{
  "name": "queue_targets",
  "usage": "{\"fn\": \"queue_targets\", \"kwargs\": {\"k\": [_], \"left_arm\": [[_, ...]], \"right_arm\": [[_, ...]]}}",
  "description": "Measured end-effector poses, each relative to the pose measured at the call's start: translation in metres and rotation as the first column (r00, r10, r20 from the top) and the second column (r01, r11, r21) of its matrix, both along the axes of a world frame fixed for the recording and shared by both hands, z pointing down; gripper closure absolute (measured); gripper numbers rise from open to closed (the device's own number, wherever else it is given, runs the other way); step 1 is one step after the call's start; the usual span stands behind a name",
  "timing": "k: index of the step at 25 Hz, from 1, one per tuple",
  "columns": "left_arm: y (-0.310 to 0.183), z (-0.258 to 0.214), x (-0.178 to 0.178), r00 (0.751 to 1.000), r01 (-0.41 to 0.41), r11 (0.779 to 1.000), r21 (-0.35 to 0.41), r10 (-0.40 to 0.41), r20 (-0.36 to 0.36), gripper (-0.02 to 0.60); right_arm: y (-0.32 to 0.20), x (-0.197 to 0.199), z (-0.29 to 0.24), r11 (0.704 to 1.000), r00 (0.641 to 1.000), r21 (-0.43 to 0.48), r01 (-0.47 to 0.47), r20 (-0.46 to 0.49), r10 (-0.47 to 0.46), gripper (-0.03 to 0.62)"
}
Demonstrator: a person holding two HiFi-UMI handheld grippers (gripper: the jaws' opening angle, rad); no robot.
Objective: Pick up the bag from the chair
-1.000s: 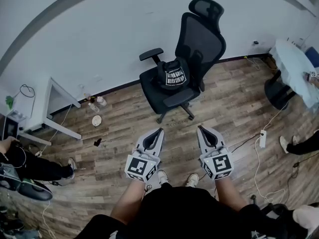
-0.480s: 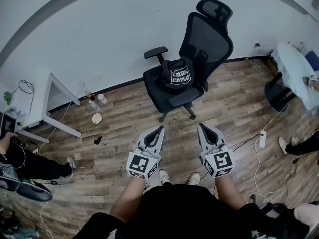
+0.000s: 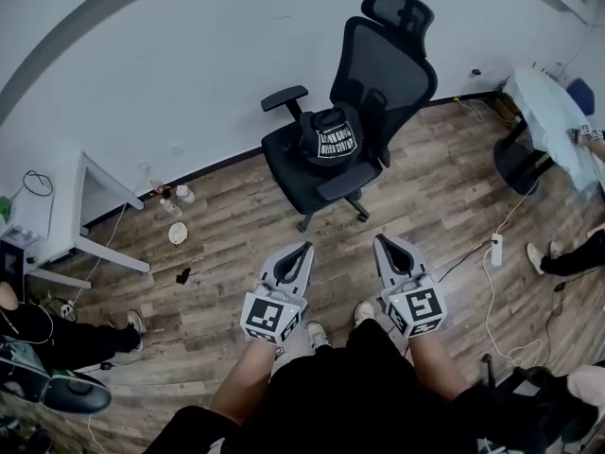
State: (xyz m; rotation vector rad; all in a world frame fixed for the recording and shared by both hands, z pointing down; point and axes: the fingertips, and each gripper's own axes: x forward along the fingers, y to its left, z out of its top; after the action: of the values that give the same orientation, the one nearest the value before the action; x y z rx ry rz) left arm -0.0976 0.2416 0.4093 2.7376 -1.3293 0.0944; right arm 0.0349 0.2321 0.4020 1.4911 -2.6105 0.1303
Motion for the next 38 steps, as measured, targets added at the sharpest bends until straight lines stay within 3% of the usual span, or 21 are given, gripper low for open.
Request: {"fn": "queue_targets", "kwargs": {"k": [6,21,30,38], "left_arm": [[-0.024,0.021,0.01,1.0,0.011,0.999,-0.051,-0.011,-0.003,0.56],[-0.111,0.02,0.058,0.997,0.055,0.997,-0.056,-0.051,0.062,0.56],[-0.142,0.026,0.078,0.992,0.112,0.99,-0.081,-0.107,0.067,0.56],[-0.151,0.026,0.079,0.989,0.144,0.984,-0.102,-0.139,0.057,0.56]], "right_arm": [[-0.028,0.008,0.017,0.999,1.0,-0.036,0.016,0.012,-0.016,0.574],[-0.128,0.052,0.019,0.995,0.994,-0.046,0.085,0.07,-0.082,0.572],[-0.157,0.082,0.034,0.989,0.988,-0.076,0.126,0.103,-0.118,0.572],[-0.17,0.081,0.04,0.981,0.979,-0.089,0.17,0.128,-0.158,0.572]]}}
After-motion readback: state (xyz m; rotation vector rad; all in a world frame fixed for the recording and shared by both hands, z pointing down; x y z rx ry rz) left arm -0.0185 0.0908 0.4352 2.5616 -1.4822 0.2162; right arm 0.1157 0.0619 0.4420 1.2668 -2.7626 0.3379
